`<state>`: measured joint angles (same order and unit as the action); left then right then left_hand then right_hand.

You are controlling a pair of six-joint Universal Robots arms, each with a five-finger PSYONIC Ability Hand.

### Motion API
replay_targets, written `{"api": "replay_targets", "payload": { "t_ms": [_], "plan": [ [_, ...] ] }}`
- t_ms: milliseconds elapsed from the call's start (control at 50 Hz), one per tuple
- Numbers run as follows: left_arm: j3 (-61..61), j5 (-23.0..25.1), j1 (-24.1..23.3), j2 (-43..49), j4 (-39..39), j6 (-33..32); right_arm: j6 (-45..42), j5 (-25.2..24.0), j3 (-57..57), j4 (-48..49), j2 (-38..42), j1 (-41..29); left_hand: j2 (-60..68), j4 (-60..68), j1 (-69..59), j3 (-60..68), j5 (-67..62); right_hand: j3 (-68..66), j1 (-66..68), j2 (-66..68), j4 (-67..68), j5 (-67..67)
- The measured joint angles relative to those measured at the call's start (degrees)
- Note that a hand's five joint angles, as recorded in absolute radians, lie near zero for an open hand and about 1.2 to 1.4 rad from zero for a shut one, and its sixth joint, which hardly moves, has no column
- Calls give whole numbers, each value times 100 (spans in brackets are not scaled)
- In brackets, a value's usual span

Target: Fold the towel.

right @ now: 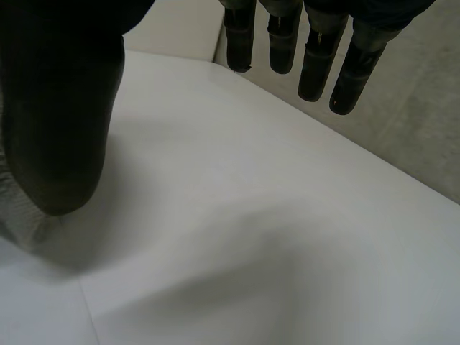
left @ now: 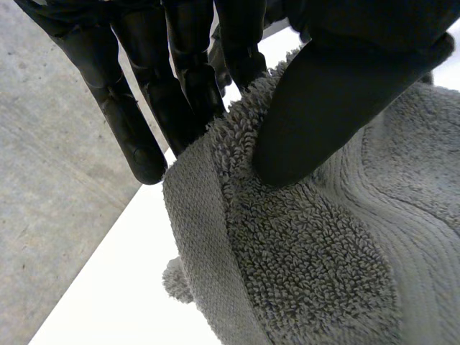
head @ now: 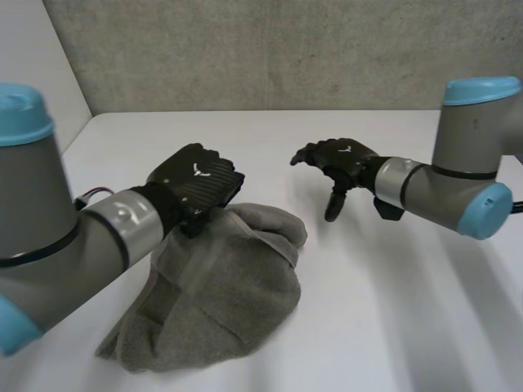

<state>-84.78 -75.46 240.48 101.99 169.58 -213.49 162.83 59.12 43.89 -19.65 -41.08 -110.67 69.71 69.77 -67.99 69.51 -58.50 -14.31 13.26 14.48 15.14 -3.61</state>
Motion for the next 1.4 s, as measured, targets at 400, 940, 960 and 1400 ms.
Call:
{"api": "replay_targets", "payload": {
  "t_ms": [400, 940, 960, 1400],
  "plan": [
    [-1199, 12, 451, -622, 595, -6, 84, -329, -128, -843, 291, -1035, 1, 0, 0, 5, 0, 0, 0, 0, 0, 0],
    [-1312, 18, 654, -435, 1042, 68, 605, 187, 149, -586, 177, -1004, 4, 1, 0, 5, -20, -6108, 6266, 6146, 6178, -6316],
    [-1320, 17, 652, -439, 1070, 70, 636, 282, 122, -544, 150, -973, 4, 1, 0, 5, -27, -6108, 6266, 6146, 6178, -6316],
    [-1681, 23, 729, -435, 1484, 88, 121, 736, 1716, 52, -1582, 291, 6, 2, 0, 5, -27, -6223, 6290, 6146, 6178, -6317]
  ]
}}
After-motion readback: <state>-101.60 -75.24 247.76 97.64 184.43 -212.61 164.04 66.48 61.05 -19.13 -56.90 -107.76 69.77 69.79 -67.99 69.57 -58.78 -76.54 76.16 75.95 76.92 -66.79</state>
